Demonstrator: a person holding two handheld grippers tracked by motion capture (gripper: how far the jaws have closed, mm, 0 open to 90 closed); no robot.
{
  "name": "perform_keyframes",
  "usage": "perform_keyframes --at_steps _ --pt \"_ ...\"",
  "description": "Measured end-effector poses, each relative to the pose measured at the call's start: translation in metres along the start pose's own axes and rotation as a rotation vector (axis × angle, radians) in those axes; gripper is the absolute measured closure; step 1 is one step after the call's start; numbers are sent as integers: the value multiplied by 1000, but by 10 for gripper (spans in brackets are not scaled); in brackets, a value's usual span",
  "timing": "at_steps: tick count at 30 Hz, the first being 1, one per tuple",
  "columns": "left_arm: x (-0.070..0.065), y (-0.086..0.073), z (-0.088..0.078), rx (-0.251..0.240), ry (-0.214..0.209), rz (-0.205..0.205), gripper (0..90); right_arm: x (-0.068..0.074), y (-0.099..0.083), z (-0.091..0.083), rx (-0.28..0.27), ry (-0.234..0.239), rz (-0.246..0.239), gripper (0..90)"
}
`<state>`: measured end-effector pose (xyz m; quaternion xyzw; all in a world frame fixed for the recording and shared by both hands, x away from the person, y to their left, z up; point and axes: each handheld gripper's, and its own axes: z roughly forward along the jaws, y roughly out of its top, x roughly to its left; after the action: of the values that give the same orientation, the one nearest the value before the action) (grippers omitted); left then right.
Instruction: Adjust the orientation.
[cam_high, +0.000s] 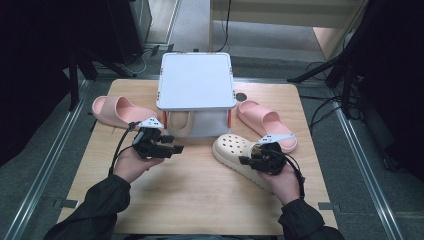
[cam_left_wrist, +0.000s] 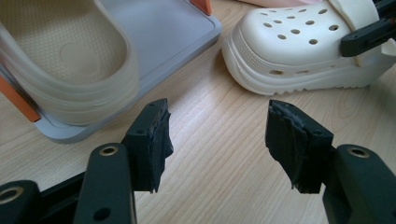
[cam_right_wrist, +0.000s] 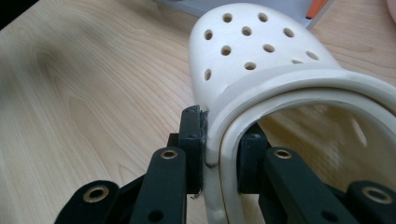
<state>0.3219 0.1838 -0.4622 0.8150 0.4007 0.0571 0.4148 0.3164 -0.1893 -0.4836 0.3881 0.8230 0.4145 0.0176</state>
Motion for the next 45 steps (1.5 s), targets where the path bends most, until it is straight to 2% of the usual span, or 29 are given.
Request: perform_keyframes --at_steps 7,12,16,23,31,36,38,40,45 --pt "0 -4 -3 -5 6 -10 406 20 9 10 -10 46 -41 777" --pt "1 -11 -10 -13 17 -27 404 33 16 23 12 73 -67 776" --pt "-1 -15 -14 -19 25 -25 403 41 21 31 30 85 -91 775" --pt "-5 -20 -18 -34 36 -19 405 51 28 44 30 108 -120 773" --pt "-7 -27 -20 -8 39 -34 400 55 30 61 51 123 -140 773" --pt "-6 -27 -20 -5 35 -36 397 54 30 60 58 131 -137 761" --pt "-7 -27 -20 -7 33 -33 408 55 30 58 63 145 -152 712" --pt "-8 -27 -20 -8 29 -26 416 55 30 57 62 142 -161 702" --pt "-10 -26 -19 -24 22 -9 476 51 30 40 32 146 -162 634"
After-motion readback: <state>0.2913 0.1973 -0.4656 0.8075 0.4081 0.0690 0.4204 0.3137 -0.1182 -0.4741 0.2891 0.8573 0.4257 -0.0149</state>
